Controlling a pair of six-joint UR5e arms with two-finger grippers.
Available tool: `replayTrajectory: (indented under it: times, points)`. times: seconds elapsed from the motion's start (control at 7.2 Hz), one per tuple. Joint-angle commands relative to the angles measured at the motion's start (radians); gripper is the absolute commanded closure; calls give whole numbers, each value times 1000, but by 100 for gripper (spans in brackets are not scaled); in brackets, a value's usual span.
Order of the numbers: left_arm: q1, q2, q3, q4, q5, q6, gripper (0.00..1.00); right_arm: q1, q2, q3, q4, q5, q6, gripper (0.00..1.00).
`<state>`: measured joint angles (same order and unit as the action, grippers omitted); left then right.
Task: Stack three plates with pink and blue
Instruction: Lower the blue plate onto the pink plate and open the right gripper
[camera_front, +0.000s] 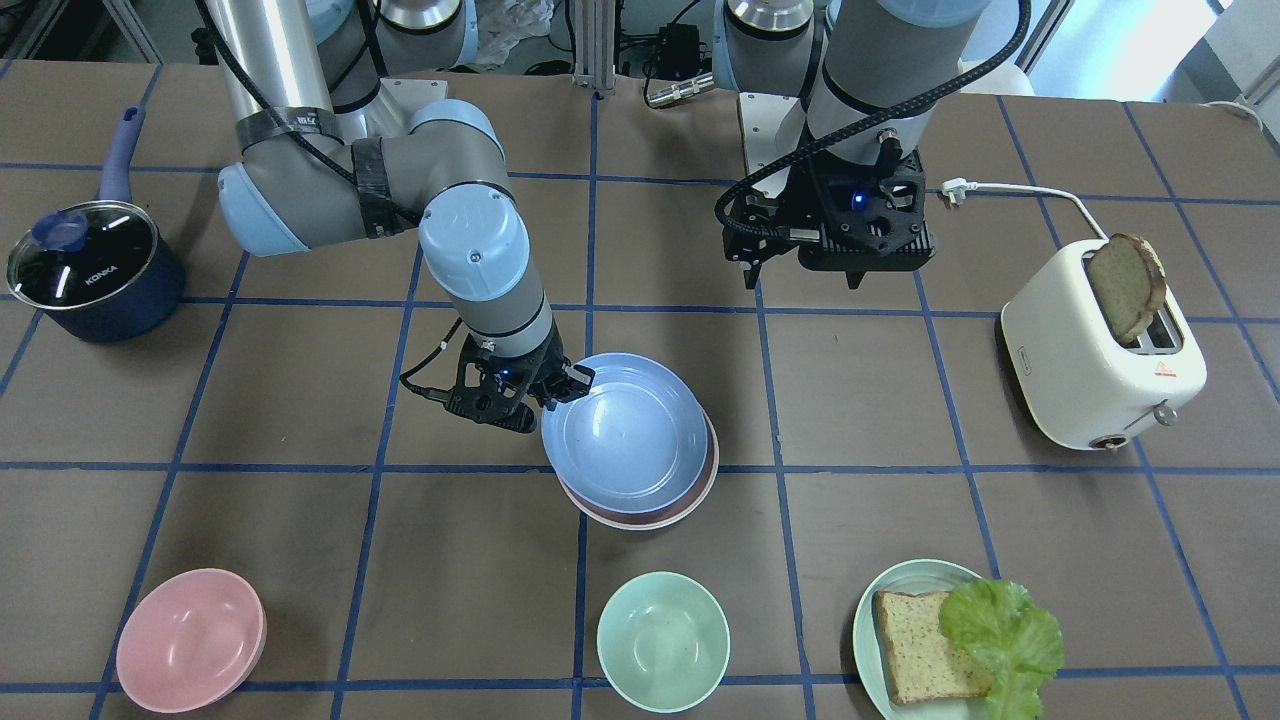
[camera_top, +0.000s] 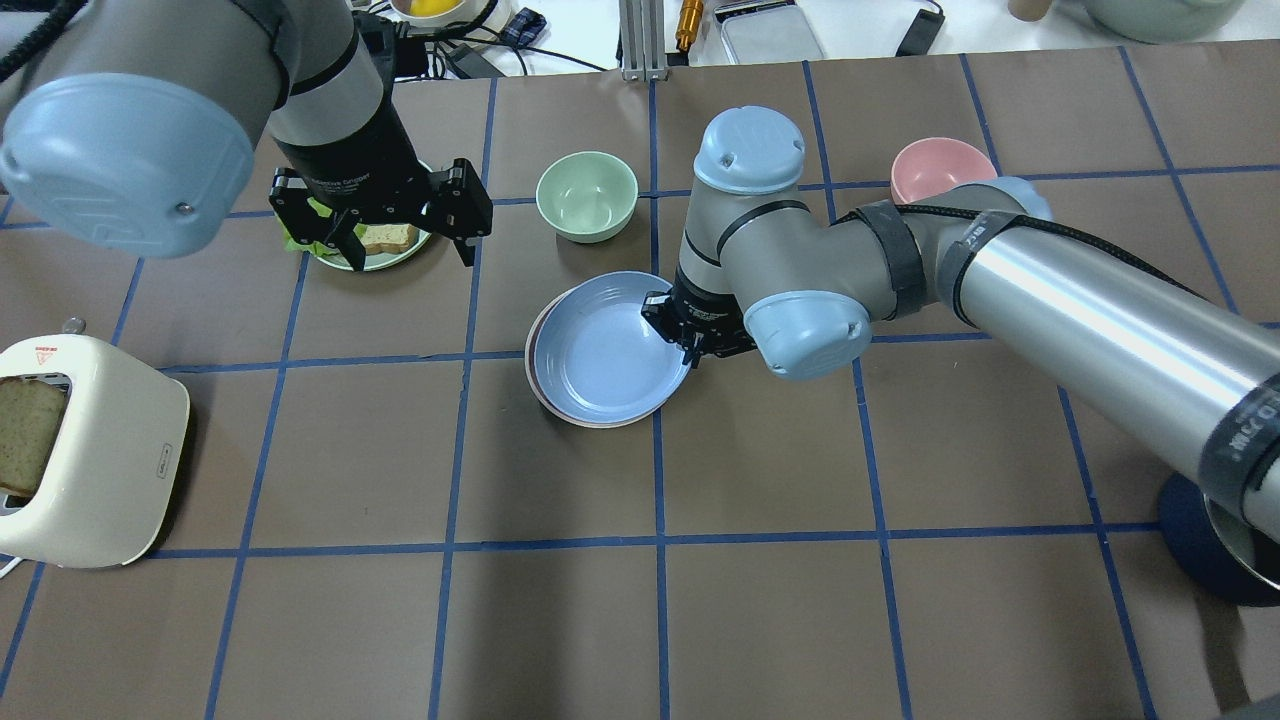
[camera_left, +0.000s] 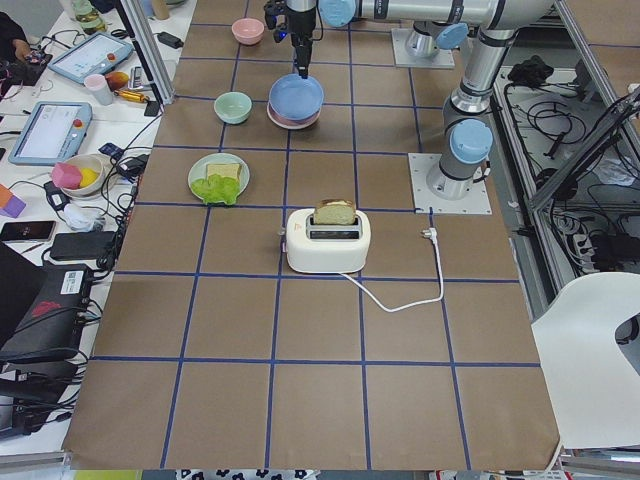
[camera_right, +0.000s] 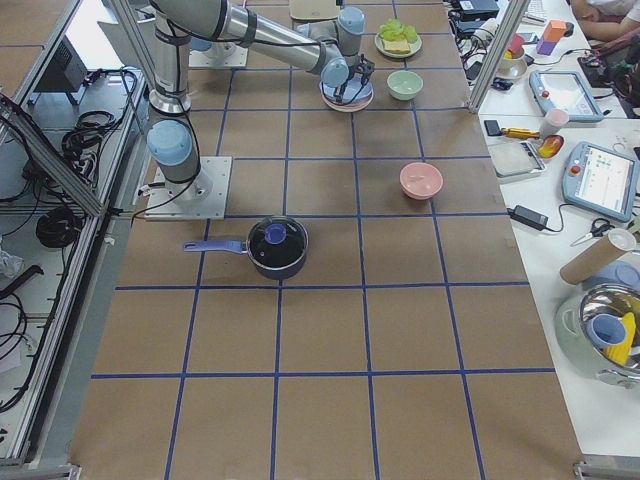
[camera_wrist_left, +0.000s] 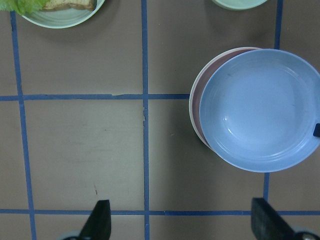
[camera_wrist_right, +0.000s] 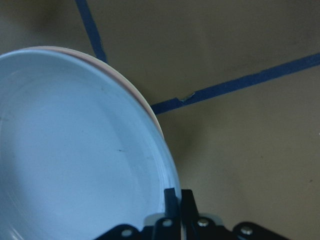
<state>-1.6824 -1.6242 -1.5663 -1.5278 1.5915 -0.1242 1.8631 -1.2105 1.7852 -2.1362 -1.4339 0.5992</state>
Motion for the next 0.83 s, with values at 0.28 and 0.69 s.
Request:
replayTrajectory:
  times: [0.28, 0.69]
  points:
    - [0, -2, 5, 0, -1, 0, 0, -10, 25, 3, -25, -3, -4, 62]
    - [1, -3, 8, 0, -1, 0, 0, -91, -15, -10, -18, -3, -109, 21]
